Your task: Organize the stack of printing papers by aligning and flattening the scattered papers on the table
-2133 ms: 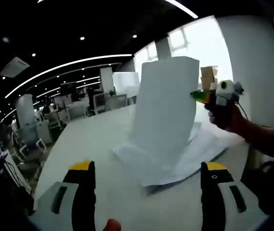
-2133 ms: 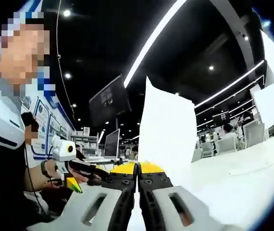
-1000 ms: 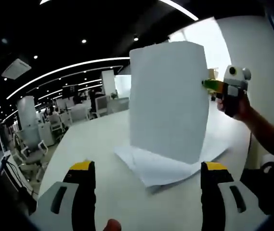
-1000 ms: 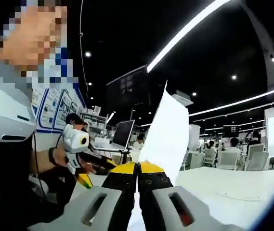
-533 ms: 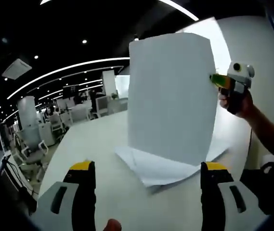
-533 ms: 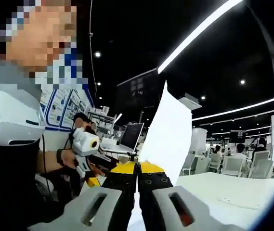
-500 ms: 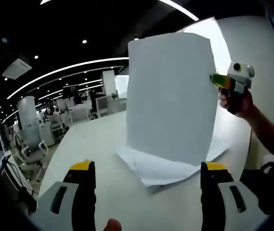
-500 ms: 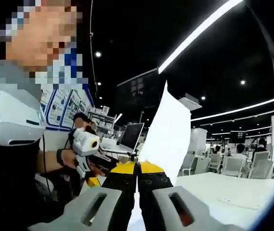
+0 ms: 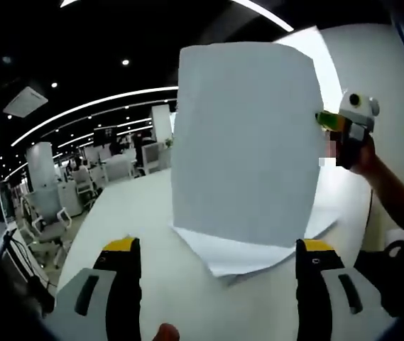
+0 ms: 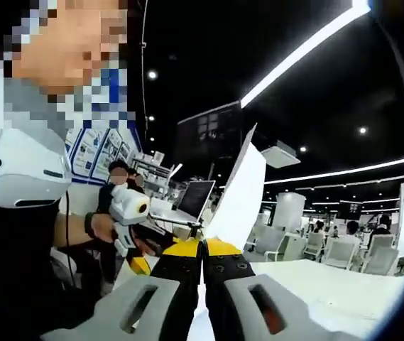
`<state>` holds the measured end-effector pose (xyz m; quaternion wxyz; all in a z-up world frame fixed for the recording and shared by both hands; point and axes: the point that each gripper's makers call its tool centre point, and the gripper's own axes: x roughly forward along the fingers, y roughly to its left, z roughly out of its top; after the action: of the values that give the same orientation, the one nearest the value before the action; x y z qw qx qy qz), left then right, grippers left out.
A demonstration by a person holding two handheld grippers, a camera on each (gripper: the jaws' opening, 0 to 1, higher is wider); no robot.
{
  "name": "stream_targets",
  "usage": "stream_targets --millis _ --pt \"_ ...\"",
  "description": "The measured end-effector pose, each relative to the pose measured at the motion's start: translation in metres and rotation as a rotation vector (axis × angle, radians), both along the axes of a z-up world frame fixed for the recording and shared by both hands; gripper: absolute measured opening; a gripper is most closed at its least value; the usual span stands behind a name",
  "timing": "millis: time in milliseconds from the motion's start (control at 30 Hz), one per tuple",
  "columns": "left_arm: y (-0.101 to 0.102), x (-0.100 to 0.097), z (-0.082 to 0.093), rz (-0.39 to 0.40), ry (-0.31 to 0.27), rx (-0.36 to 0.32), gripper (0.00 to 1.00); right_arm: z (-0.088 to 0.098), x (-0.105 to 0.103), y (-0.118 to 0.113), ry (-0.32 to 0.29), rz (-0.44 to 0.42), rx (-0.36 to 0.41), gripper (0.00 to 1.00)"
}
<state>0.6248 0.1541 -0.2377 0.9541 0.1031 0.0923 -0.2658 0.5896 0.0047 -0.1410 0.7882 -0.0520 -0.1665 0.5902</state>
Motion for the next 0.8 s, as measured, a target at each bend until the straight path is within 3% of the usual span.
stream_targets --millis 800 --pt "0.003 0.001 0.0 0.006 -0.002 0.004 0.92 -0.004 -0.013 0.002 -0.026 0.046 -0.051 0.0"
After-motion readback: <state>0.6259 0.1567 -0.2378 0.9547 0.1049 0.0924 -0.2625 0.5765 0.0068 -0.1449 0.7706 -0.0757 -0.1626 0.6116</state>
